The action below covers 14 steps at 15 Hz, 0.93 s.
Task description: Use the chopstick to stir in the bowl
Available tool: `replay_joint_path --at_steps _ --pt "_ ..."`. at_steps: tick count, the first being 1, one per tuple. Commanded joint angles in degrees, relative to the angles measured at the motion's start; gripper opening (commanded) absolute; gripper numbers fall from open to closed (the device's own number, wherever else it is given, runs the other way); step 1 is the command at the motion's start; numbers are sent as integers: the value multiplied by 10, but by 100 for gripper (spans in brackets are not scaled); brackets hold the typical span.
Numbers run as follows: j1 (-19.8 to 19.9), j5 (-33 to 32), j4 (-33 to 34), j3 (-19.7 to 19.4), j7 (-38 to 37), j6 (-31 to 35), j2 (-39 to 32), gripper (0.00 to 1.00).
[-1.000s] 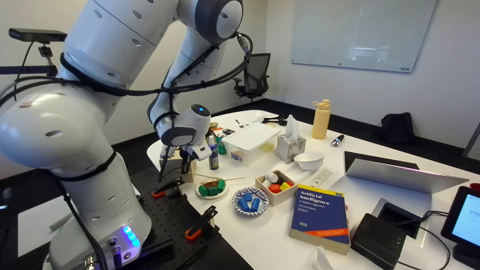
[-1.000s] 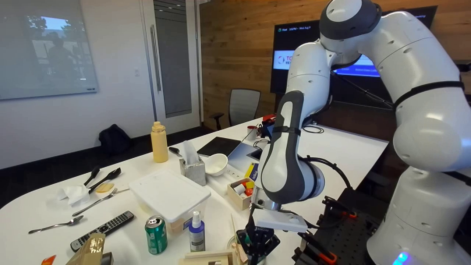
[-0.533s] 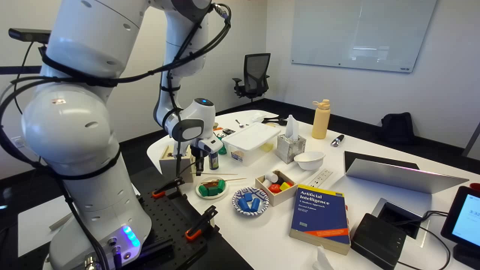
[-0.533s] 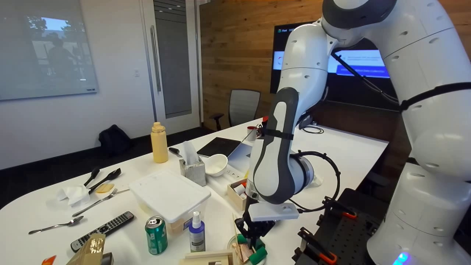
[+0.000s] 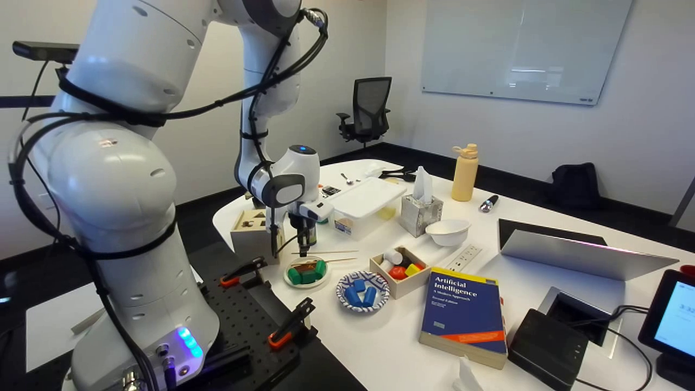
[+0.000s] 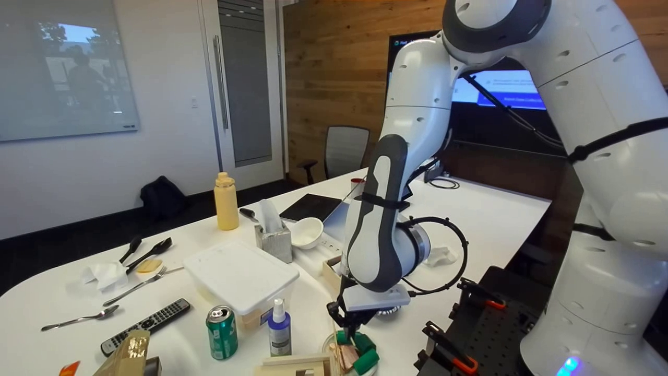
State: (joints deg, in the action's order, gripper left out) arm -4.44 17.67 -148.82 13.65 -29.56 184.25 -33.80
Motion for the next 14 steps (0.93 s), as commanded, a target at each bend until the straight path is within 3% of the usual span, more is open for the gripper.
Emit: replay_joint_path --at_steps 1,14 --pt "-13 16 34 -6 12 6 -28 1" --pt "-19 20 92 4 10 32 -104 1"
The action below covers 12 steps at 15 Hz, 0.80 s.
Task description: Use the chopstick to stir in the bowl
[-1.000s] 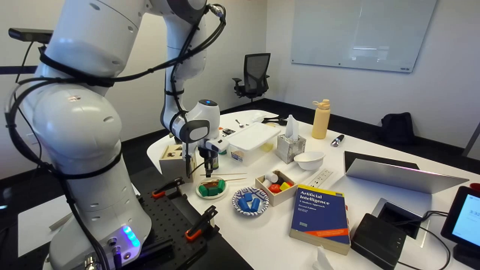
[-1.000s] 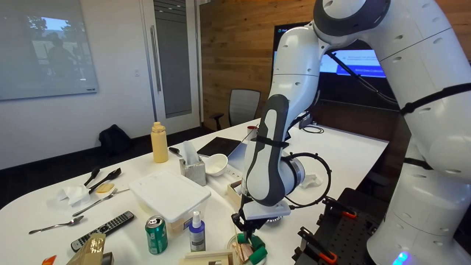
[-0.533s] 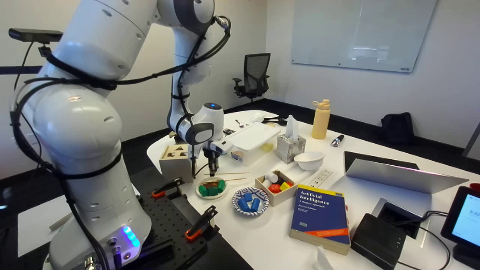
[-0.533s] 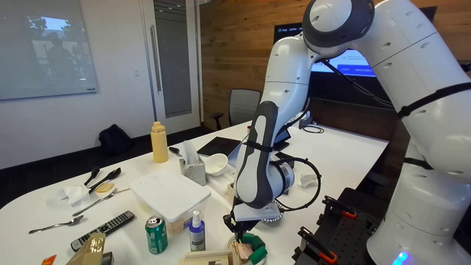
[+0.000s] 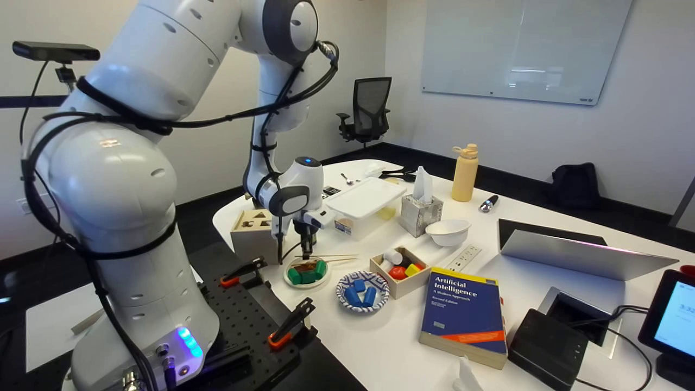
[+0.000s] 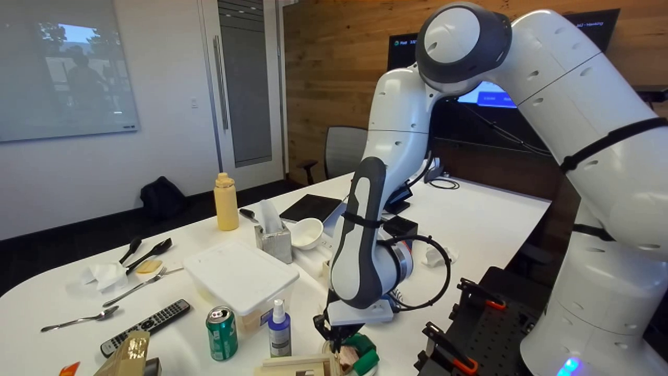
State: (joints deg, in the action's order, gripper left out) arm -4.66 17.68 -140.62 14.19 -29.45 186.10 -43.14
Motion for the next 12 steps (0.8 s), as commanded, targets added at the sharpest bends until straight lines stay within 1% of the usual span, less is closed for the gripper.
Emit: replay_joint_path --at_steps 1,3,4,5,6,11,12 --pt "-17 19 12 -1 10 15 -14 1" --pt "-19 19 14 -1 11 16 -17 1" --pt "-23 20 16 -3 10 13 -18 31" --pt "-21 19 15 -1 11 13 -19 33" --pt "-22 21 14 -1 9 14 -19 39" --pt "-29 24 4 -7 8 11 -4 76" --pt "-31 24 3 -9 9 11 1 84"
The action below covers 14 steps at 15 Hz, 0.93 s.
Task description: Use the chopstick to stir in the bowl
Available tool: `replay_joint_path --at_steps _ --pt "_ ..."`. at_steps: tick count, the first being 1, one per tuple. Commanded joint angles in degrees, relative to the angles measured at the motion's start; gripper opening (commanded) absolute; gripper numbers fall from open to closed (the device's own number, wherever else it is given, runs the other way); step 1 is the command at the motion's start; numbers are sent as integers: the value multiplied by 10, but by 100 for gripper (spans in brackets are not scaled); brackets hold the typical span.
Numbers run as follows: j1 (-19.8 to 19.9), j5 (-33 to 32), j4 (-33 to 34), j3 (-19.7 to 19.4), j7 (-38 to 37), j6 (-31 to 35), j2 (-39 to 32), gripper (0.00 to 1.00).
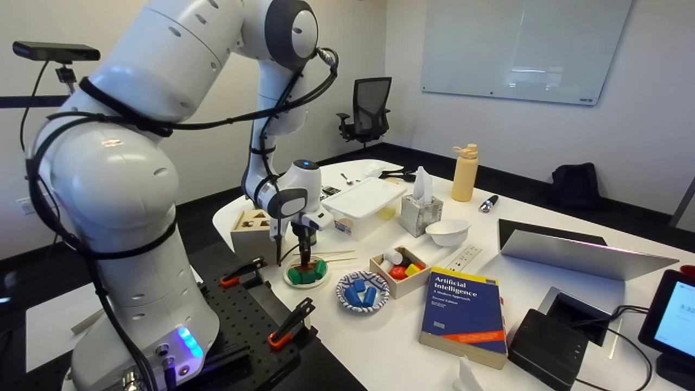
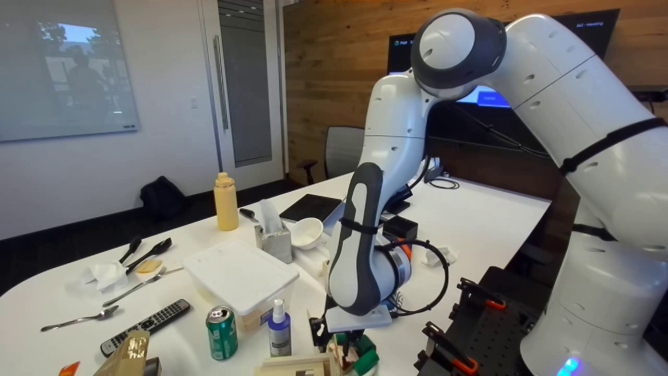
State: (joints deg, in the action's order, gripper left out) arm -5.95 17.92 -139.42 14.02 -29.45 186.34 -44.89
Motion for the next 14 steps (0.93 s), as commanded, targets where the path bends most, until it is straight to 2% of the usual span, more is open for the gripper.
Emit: replay_joint_path --at_steps 1,2,5,7,10,14 --pt "-26 22 -11 -14 9 6 27 91" --pt "-28 22 -13 -17 9 5 34 98" --pt "-62 25 -22 -44 7 -2 70 100" --pt "-115 31 -30 -88 4 -13 104 100" --pt "-217 43 -41 -174 -1 -37 148 100" --pt "-334 34 -49 -279 -13 -58 175 100"
